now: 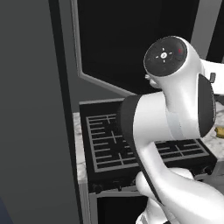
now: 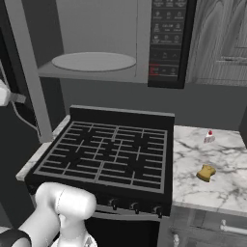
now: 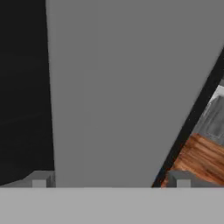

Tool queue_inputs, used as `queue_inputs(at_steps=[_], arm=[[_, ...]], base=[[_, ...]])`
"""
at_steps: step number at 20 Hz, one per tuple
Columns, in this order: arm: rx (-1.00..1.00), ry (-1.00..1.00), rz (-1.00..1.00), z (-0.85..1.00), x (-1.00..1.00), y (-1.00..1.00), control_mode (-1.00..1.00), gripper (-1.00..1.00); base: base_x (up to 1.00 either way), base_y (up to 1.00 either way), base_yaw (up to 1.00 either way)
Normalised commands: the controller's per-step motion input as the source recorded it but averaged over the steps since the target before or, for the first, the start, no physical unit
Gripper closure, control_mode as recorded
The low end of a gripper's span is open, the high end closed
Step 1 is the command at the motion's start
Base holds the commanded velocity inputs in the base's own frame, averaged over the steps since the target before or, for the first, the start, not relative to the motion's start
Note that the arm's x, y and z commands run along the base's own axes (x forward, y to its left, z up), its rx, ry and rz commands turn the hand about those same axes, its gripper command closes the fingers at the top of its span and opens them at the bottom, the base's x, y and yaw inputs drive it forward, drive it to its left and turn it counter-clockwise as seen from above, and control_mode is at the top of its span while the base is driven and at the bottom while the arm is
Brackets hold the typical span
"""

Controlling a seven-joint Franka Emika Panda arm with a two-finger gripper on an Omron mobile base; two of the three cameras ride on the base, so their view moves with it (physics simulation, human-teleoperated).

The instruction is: Place the sponge inside the microwave to prepare for sanitizing.

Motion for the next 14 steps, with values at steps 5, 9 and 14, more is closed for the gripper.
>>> queue_inputs(at_steps=[5, 9, 14], arm=[[0.03, 0.0, 0.07, 0.0, 0.67, 0.07, -1.0, -1.0], [0.0, 0.01, -0.02, 0.0, 0.29, 0.23, -1.0, -1.0], [0.0, 0.0, -0.02, 0.11, -0.2, 0.0, -1.0, -1.0]], base=[[0.0, 0.0, 0.0], [0.0, 0.0, 0.0], [0.0, 0.0, 0.0]])
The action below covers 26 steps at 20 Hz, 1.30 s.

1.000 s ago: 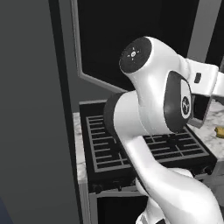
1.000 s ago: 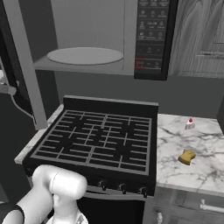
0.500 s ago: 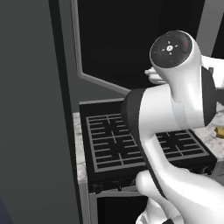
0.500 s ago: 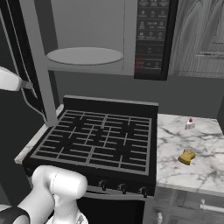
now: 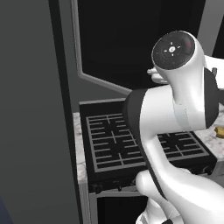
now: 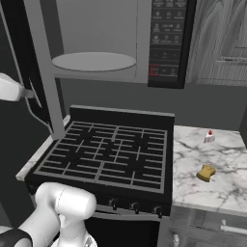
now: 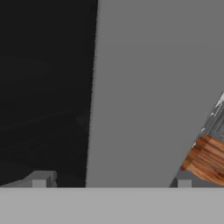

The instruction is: Place the sponge inside the microwave to prepare for sanitizing.

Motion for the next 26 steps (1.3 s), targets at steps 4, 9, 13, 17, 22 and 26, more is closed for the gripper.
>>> queue_inputs(at_steps=[4, 9, 13, 17, 22, 26], arm=[[-0.01, -0.02, 0.0, 0.29, -0.36, 0.2, -1.0, -1.0], [-0.02, -0.04, 0.0, 0.3, -0.31, 0.29, -1.0, -1.0], [0.06, -0.1, 0.0, 0.23, -0.88, -0.13, -1.0, -1.0], [0.21, -0.21, 0.0, -0.01, -1.0, -0.54, -1.0, -1.0], [0.41, -0.02, 0.02, 0.0, -0.33, -0.99, -1.0, -1.0], [0.61, -0.08, 0.18, -0.03, -0.11, -1.0, -1.0, -1.0]], base=[[0.0, 0.0, 0.0], [0.0, 0.0, 0.0], [0.0, 0.0, 0.0], [0.0, 0.0, 0.0], [0.0, 0.0, 0.0], [0.0, 0.0, 0.0]])
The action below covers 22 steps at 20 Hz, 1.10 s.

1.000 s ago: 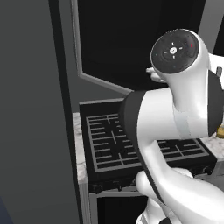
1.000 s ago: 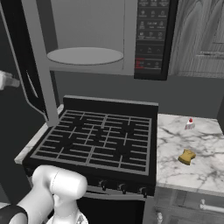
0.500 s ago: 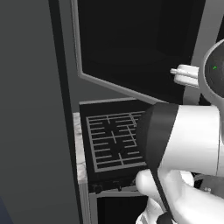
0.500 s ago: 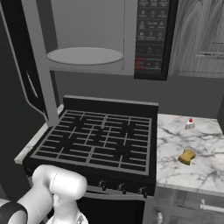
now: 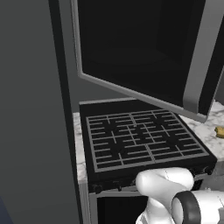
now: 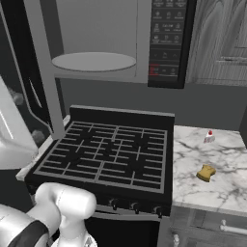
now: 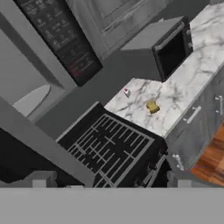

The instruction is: Place the sponge inside the microwave to prepare for sanitizing.

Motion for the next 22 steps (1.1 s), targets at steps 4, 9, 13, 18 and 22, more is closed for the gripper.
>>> queue_inputs(at_steps=[4, 9, 13, 18, 22], arm=[[0.74, -0.02, 0.25, -0.2, 0.1, -1.0, -1.0, -1.0], [0.55, 0.0, 0.21, -0.38, 0.55, -0.92, -1.0, -1.0], [0.42, -0.03, 0.24, -0.54, 0.62, -0.46, -1.0, -1.0], [0.33, 0.0, 0.25, -0.49, 0.76, -0.12, -1.0, -1.0], [0.48, 0.0, 0.29, -0.5, 0.8, 0.02, -1.0, -1.0]], base=[[0.0, 0.0, 0.0], [0.0, 0.0, 0.0], [0.0, 0.0, 0.0], [0.0, 0.0, 0.0], [0.0, 0.0, 0.0]])
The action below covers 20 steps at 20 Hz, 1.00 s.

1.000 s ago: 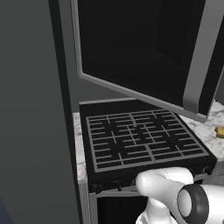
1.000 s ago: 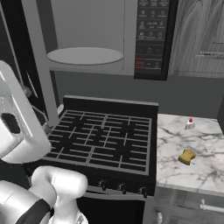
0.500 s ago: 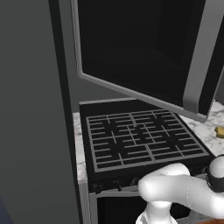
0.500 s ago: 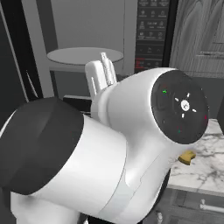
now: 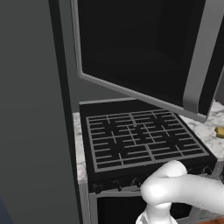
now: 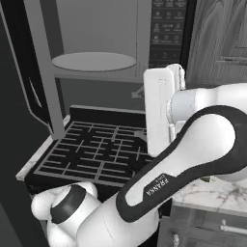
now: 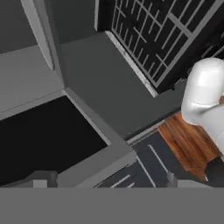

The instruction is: Place the sponge inside the microwave to prepare for sanitizing.

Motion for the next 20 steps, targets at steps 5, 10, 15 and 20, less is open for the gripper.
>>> queue_inputs(at_steps=[5, 10, 15, 20], arm=[[0.51, 0.07, 0.33, -0.35, 0.7, 0.09, -1.0, -1.0], [0.47, 0.03, 0.32, -0.51, 0.34, 0.31, -1.0, -1.0], [0.05, -0.03, 0.13, -0.06, 0.0, 0.38, -1.0, -1.0], [-0.06, -0.06, 0.06, 0.05, 0.0, 0.42, -1.0, -1.0]], base=[[0.0, 0.0, 0.0], [0.0, 0.0, 0.0], [0.0, 0.0, 0.0], [0.0, 0.0, 0.0]])
